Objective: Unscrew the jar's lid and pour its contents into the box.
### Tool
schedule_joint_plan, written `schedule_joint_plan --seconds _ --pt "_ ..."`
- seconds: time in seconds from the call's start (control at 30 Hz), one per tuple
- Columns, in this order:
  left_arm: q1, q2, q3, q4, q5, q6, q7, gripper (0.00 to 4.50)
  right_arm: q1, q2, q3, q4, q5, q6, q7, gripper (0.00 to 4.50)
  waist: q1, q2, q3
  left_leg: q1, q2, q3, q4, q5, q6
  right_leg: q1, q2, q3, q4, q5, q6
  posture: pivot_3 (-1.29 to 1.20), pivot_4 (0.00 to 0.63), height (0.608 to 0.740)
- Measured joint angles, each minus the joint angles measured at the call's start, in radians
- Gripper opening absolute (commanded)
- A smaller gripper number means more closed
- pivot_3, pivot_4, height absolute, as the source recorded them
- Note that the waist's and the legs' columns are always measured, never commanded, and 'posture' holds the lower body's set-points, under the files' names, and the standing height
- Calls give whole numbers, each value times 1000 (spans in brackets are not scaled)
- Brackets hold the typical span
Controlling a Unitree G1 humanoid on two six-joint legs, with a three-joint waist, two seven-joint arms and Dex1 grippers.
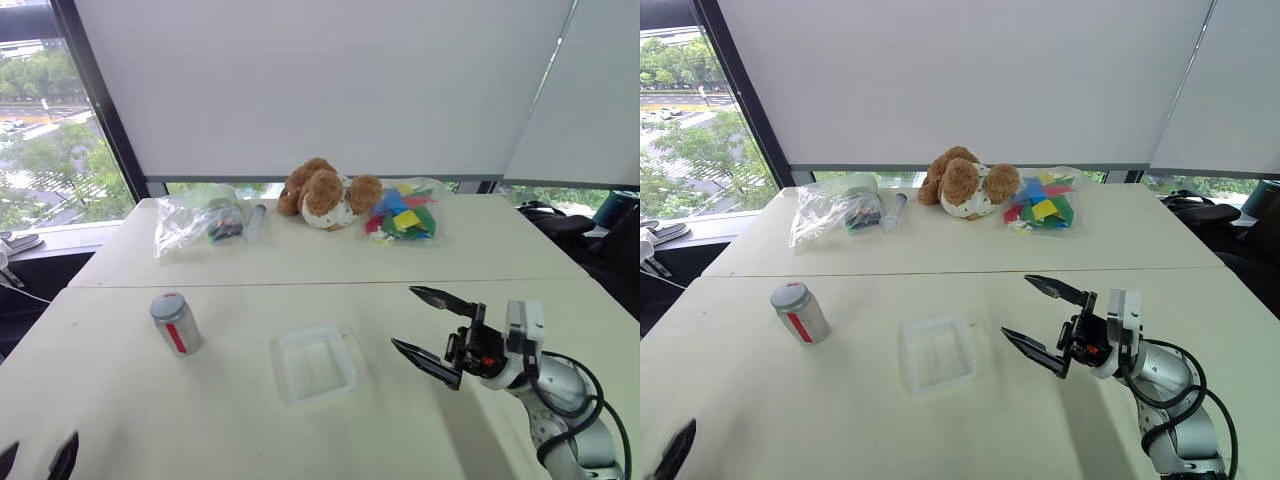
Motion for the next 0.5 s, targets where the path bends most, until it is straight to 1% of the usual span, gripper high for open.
schedule_joint_plan --seconds 0.1,0.2,0.33,0.5 --pt "9 -25 -19 -51 22 -15 11 4426 -25 -18 6 -1 3 19 18 4500 0 -1 0 0 0 -1 1 -2 -3 0 -1 0 0 0 0 0 150 740" --pt "-14 -34 -87 -150 91 -11 61 4426 -35 -31 7 -4 4 27 36 4500 -1 -1 0 0 0 -1 0 -2 -3 1 -1 0 0 0 0 0 150 740" --pt "-122 -59 -216 -280 204 38 177 4426 -30 -31 23 -4 2 40 57 4500 -2 -1 0 0 0 0 0 0 0 0 1 0 1 0 0 0 150 740" --pt "-261 -93 -343 -350 374 123 344 4426 -23 -32 22 -2 0 40 62 4500 -2 0 -1 1 0 0 0 0 0 1 2 0 2 0 0 0 150 740"
